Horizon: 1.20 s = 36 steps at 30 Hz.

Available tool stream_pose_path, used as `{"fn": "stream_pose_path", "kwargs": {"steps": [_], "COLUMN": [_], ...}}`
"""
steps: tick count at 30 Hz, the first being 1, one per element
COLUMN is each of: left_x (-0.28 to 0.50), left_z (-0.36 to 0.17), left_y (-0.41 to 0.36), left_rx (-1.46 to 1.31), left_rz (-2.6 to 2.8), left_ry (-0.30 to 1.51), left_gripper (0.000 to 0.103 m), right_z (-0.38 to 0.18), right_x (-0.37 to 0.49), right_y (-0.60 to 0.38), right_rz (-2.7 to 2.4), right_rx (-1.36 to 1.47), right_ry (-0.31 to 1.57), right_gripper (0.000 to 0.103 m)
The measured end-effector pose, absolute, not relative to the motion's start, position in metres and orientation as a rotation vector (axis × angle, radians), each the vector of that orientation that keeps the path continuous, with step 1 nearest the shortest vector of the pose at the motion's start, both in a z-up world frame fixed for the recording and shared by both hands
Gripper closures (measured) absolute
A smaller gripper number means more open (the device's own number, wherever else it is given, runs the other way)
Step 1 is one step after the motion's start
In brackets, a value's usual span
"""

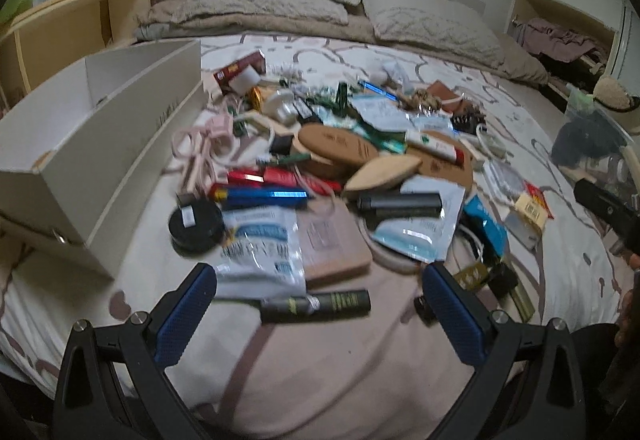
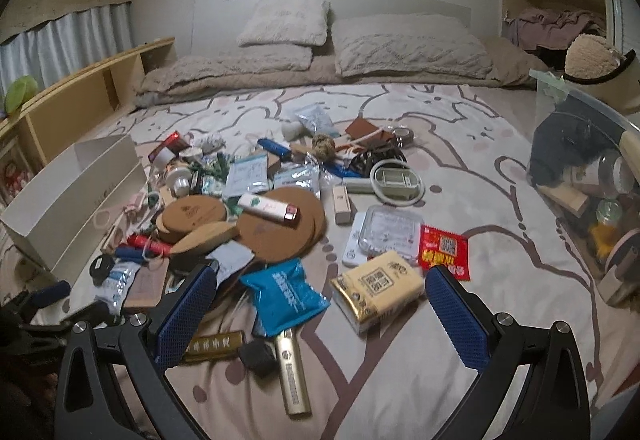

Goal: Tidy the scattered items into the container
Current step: 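Grasp the black AUTO spray can with the left gripper while the right gripper approaches the gold tube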

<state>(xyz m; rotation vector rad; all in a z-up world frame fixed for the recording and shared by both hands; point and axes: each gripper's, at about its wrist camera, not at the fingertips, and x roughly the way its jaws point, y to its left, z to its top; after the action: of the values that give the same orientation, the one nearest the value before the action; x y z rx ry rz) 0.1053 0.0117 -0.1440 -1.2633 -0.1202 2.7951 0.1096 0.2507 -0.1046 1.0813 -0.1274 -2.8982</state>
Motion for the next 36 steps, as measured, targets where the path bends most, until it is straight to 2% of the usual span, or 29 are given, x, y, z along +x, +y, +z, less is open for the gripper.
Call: {"fn": "stream_pose_path", "kwargs": {"steps": [9, 12, 15, 20, 24, 33, 36], "left_x": [0.1, 0.097, 0.095, 0.094, 0.092, 0.092, 0.093], "left_z": [-0.172, -0.182, -0.192, -0.197, -0.2, -0.203, -0.202], "left_y": [0.011, 0.011, 0.009, 0.011, 0.015, 0.016, 0.015], "left_rx": [-1.374, -1.417, -1.459, -1.463, -1.461, -1.438, -1.43], "left_rz": [2.799, 2.785, 2.77, 2.784, 2.802, 2.831, 2.834], "left_ry": [-0.119, -0.133, -0.145, -0.129, -0.108, -0.112, -0.114], "left_gripper": [0.001, 0.001, 0.001, 0.001, 0.001, 0.001, 0.003], "right_z": [-0.121, -0.124, -0.128, -0.141, -0.158, -0.187, -0.192], "right_x": [0.12, 0.121, 0.119, 0.113, 0.104, 0.102, 0.095], "right_y": [0.25, 0.247, 0.238, 0.223, 0.225, 0.207, 0.215], "right_rz": [-2.807, -2.769, -2.695, -2.564, -2.476, -2.278, -2.239], "right_rx": [1.162, 1.202, 1.286, 1.45, 1.565, 1.685, 1.757], "right_ry": [-0.206, -0.193, -0.087, 0.311, 0.519, 0.63, 0.561], "right_gripper": [0.0, 0.009, 0.015, 0.016, 0.016, 0.016, 0.016]}}
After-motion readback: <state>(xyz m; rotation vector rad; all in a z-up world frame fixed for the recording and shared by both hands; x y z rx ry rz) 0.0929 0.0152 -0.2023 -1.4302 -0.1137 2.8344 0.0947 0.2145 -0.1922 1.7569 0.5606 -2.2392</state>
